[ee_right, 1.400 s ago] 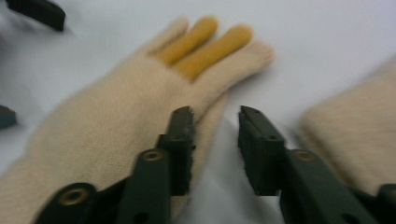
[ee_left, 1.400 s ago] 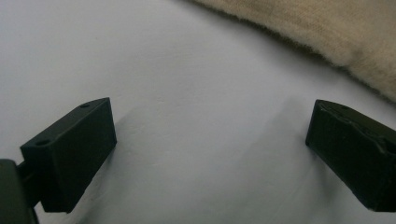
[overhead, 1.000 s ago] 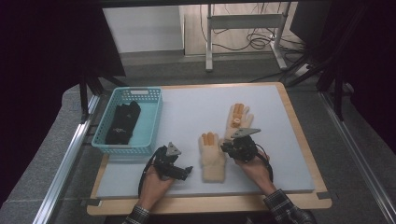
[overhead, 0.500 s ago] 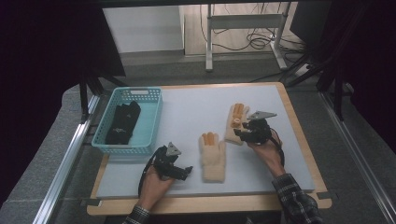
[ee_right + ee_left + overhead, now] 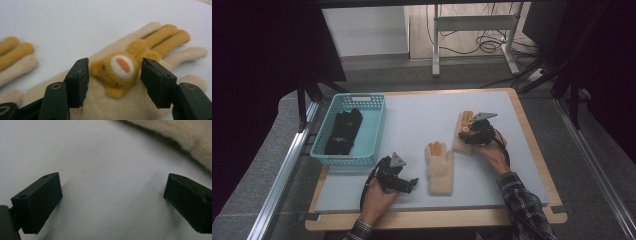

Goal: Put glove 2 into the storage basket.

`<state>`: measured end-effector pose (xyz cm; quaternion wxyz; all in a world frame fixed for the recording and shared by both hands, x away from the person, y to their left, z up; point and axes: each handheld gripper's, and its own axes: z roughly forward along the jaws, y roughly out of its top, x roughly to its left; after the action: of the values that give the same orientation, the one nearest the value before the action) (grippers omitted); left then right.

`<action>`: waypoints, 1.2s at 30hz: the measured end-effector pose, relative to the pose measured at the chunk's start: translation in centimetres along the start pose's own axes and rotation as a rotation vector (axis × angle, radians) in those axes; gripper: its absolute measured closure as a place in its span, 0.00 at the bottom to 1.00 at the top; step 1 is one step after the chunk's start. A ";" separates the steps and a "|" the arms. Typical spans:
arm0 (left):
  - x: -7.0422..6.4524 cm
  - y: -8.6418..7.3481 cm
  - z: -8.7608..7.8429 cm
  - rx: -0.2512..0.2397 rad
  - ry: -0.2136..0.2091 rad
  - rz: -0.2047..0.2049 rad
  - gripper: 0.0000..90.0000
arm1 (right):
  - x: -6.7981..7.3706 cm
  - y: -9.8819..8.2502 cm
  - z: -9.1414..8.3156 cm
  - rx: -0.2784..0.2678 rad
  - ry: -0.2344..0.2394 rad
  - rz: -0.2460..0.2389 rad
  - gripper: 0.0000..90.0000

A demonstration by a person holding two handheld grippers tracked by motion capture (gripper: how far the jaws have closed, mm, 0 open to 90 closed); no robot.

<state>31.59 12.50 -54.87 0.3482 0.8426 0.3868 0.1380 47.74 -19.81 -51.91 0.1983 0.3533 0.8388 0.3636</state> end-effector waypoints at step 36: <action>0.0 0.0 0.0 -0.001 0.001 0.001 0.02 | 5.5 3.0 -10.7 -0.109 0.191 -0.069 0.67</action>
<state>31.61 12.50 -54.88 0.3485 0.8426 0.3865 0.1387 39.12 -19.36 -43.09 0.1489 0.2766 0.8445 0.4337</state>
